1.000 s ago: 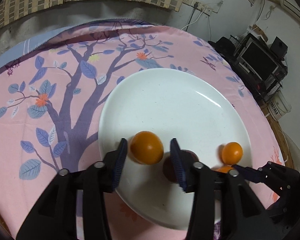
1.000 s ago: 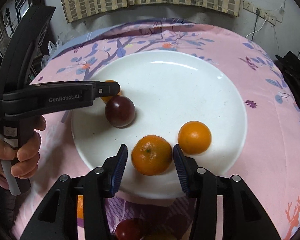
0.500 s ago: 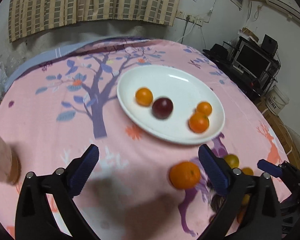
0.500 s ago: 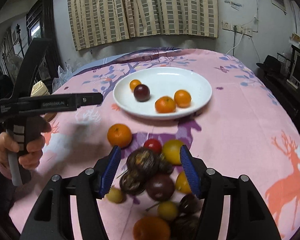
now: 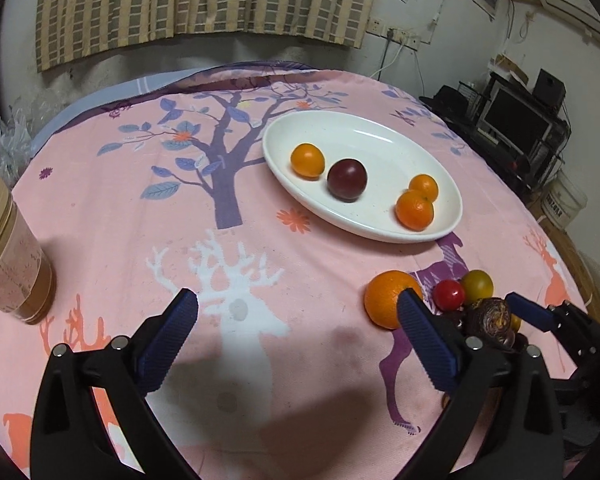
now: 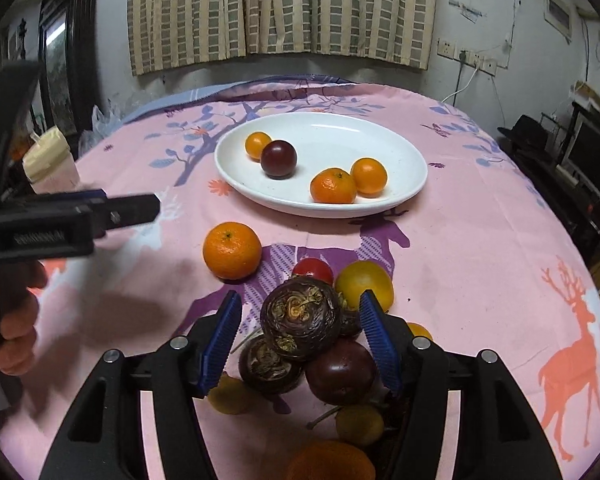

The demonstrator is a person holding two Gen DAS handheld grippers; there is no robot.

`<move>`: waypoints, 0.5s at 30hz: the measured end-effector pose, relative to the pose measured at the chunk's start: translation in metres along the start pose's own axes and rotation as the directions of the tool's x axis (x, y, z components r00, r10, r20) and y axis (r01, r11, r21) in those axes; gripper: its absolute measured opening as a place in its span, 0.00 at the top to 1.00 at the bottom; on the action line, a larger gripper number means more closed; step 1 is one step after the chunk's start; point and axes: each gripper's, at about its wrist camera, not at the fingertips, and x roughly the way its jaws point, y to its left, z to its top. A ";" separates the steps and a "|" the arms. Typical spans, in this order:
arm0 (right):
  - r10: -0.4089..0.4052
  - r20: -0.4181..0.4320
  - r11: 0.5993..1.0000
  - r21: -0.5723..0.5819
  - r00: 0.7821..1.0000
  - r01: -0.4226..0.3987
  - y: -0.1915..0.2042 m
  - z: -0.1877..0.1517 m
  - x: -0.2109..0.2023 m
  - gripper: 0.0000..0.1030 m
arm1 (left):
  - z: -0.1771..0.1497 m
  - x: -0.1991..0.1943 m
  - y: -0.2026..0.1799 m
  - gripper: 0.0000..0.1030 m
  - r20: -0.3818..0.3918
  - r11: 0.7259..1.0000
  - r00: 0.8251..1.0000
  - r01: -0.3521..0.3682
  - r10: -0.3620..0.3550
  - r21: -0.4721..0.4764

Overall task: Organize fruits
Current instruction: 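Carry both fruits over the white plate and open both tools to release, then grasp a dark mangosteen with the right tool while the left tool grasps a mandarin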

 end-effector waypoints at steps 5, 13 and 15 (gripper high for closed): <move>-0.013 -0.012 1.000 -0.016 1.000 0.013 0.003 -0.001 0.004 0.41 | 0.001 -0.001 0.004 0.05 0.005 1.000 1.000 -0.006 0.006 -0.013; -0.065 -0.017 0.997 -0.036 0.998 0.064 0.004 -0.004 0.008 0.46 | 0.000 0.000 0.001 0.05 0.000 1.000 1.000 -0.012 0.012 0.008; -0.072 -0.012 0.997 -0.042 0.997 0.071 0.004 -0.005 0.008 0.48 | -0.001 0.001 0.001 0.05 -0.003 1.000 1.000 -0.014 0.014 0.008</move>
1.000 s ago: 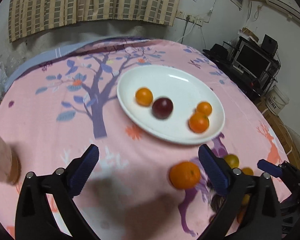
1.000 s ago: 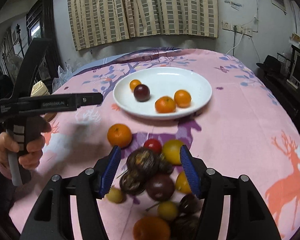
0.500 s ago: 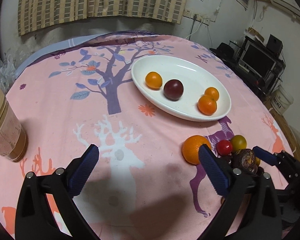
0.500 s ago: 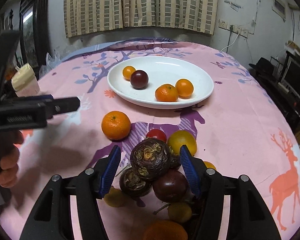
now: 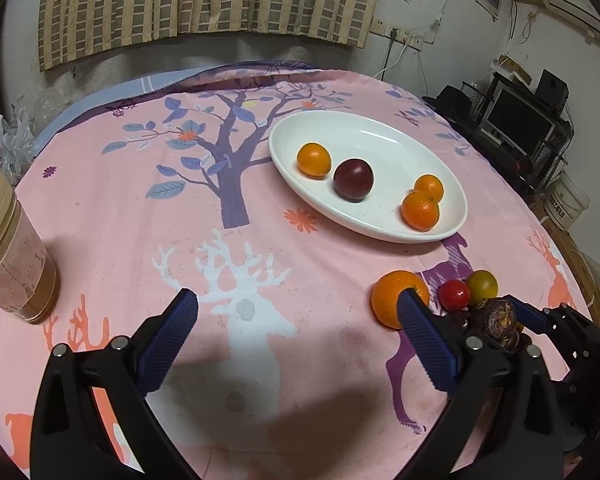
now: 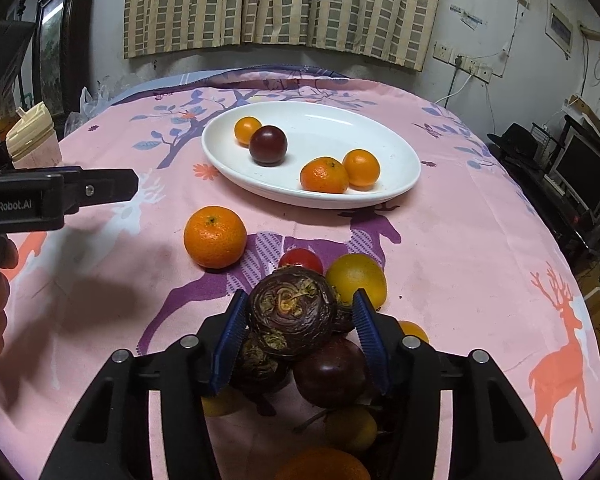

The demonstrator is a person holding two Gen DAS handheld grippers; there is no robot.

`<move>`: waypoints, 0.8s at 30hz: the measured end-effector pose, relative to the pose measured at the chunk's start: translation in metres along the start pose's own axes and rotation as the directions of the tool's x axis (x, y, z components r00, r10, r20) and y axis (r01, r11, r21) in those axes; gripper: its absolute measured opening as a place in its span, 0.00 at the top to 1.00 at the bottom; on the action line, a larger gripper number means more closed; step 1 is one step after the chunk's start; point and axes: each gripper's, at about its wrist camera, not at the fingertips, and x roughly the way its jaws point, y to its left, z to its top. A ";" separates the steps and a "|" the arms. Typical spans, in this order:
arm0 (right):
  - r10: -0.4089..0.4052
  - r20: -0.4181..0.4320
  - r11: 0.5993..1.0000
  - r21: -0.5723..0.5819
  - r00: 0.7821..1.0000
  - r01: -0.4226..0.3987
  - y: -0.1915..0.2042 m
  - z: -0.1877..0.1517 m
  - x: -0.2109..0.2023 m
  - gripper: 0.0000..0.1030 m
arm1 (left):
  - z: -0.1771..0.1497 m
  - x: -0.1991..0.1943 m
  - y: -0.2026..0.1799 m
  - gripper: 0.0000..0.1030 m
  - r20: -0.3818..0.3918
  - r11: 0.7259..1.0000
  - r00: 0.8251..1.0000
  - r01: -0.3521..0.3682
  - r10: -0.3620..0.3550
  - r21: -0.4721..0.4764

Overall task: Organize fruits
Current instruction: 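Grasp a dark mangosteen with the right tool while the left tool grasps a mandarin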

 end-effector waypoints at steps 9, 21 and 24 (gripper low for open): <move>0.090 0.073 0.985 0.138 0.993 -0.099 -0.025 0.001 -0.010 0.59 | -0.004 0.009 -0.005 0.05 -0.021 1.000 1.000 0.000 0.000 0.024; 0.144 0.142 0.945 0.274 0.979 -0.179 -0.054 0.002 -0.018 0.59 | -0.010 0.025 -0.050 0.10 -0.025 0.971 0.994 0.113 -0.110 0.210; 0.151 0.151 0.945 0.267 0.977 -0.188 -0.053 0.004 -0.021 0.59 | -0.008 0.034 -0.059 0.24 -0.052 0.963 0.990 0.137 -0.129 0.233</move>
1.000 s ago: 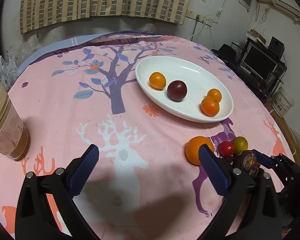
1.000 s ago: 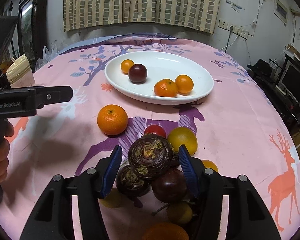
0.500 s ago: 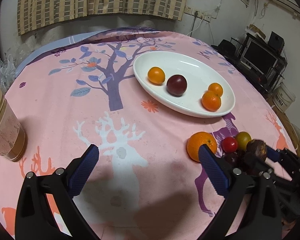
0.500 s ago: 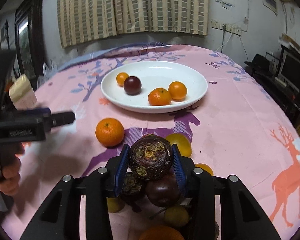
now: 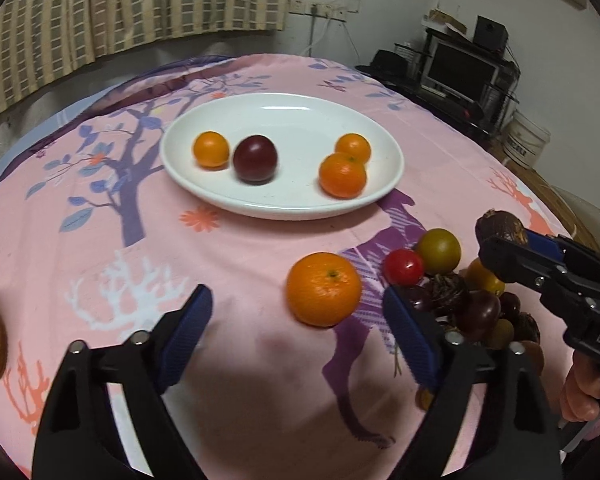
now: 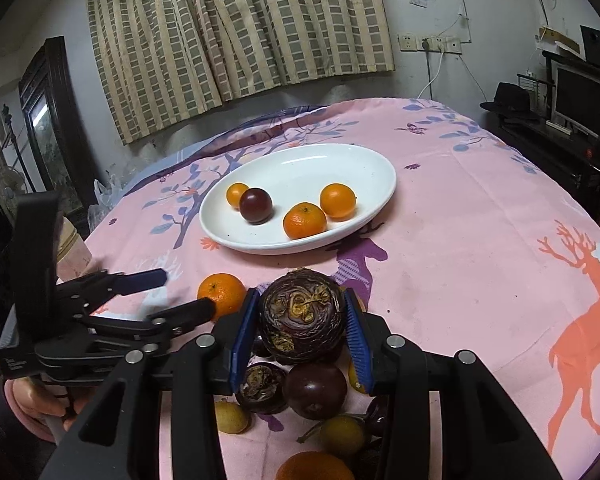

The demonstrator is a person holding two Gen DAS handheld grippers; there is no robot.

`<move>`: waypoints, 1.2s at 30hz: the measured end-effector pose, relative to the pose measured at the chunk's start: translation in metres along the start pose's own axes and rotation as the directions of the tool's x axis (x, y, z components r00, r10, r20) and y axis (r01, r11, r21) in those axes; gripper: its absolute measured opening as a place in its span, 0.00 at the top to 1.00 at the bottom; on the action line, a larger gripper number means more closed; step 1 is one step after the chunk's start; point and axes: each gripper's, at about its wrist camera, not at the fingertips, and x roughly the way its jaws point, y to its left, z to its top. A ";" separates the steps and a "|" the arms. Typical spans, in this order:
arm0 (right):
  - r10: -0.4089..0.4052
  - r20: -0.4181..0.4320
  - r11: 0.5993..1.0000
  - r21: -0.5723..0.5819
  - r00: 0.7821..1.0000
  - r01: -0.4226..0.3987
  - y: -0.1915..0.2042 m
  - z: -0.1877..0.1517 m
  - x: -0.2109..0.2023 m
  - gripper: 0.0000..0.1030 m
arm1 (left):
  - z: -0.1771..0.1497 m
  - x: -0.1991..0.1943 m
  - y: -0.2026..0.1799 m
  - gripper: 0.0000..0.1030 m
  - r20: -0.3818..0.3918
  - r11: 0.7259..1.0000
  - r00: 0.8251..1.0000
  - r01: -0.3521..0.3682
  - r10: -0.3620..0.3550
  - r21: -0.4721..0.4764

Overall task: Organize fruits
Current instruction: 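Grasp a dark mangosteen with the right tool while the left tool grasps a mandarin, then lower the mangosteen and mandarin onto the white plate and open both tools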

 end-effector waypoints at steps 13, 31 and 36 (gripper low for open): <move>0.022 -0.007 1.000 0.018 1.000 -0.022 -0.007 0.000 -0.002 0.59 | 0.002 0.032 -0.011 0.49 -0.083 1.000 0.997 0.014 -0.013 0.014; 0.085 -0.011 0.996 0.036 0.996 -0.084 -0.025 0.110 0.046 0.59 | 0.104 0.012 0.030 0.57 0.115 0.987 0.993 -0.003 0.022 -0.160; 0.045 -0.100 0.998 0.048 0.994 -0.040 -0.039 0.140 0.112 0.59 | 0.138 0.054 0.030 0.57 0.074 0.987 0.996 -0.028 0.040 -0.161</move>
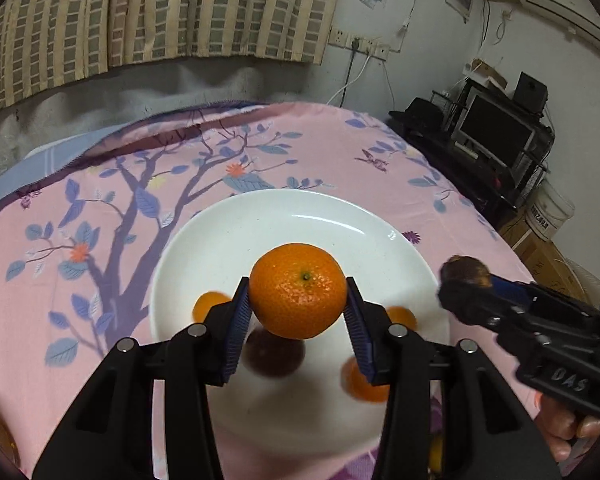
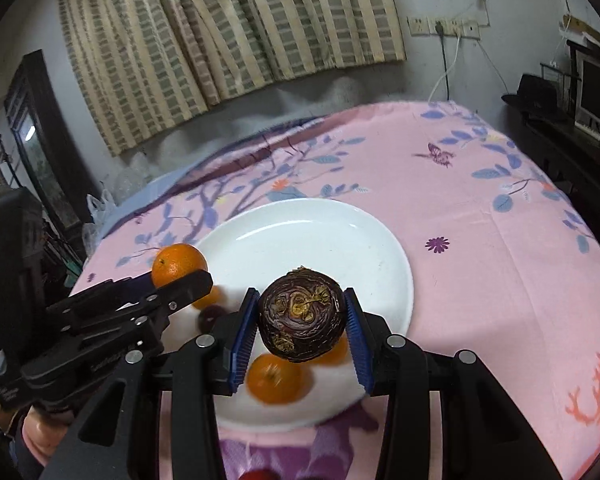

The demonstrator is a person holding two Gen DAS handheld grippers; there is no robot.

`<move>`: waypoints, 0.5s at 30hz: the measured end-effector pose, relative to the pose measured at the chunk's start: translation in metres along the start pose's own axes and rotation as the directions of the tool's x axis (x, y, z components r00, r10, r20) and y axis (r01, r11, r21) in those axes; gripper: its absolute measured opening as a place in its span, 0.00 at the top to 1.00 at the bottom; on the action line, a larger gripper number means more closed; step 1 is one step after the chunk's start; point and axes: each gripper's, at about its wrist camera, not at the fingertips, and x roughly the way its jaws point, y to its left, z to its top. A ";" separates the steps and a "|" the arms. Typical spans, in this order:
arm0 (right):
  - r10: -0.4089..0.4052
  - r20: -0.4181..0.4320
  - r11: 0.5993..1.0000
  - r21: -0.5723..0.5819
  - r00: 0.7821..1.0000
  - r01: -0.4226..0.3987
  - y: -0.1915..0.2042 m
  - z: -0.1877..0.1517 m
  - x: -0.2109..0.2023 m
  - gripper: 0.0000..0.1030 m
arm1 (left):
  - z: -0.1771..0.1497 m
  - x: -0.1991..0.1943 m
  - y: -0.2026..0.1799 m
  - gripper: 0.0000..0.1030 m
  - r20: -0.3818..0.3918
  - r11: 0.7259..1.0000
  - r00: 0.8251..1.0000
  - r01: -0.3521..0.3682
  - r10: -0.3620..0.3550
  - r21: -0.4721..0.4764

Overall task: Organize fruits
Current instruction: 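Lower the mangosteen and mandarin onto the white plate and open both tools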

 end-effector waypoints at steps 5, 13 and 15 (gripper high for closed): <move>-0.010 -0.088 1.000 0.010 0.996 0.011 -0.012 0.010 0.047 0.59 | 0.009 0.042 0.000 0.57 -0.078 1.000 0.997 -0.030 0.030 0.007; -0.026 -0.139 1.000 0.001 0.990 0.026 -0.017 0.006 0.070 0.57 | 0.005 0.076 -0.001 0.57 -0.155 0.997 0.985 -0.066 0.072 0.041; -0.036 -0.138 0.999 0.001 0.990 0.037 -0.016 0.005 0.064 0.50 | 0.004 0.071 -0.001 0.49 -0.159 0.995 0.983 -0.087 0.093 0.044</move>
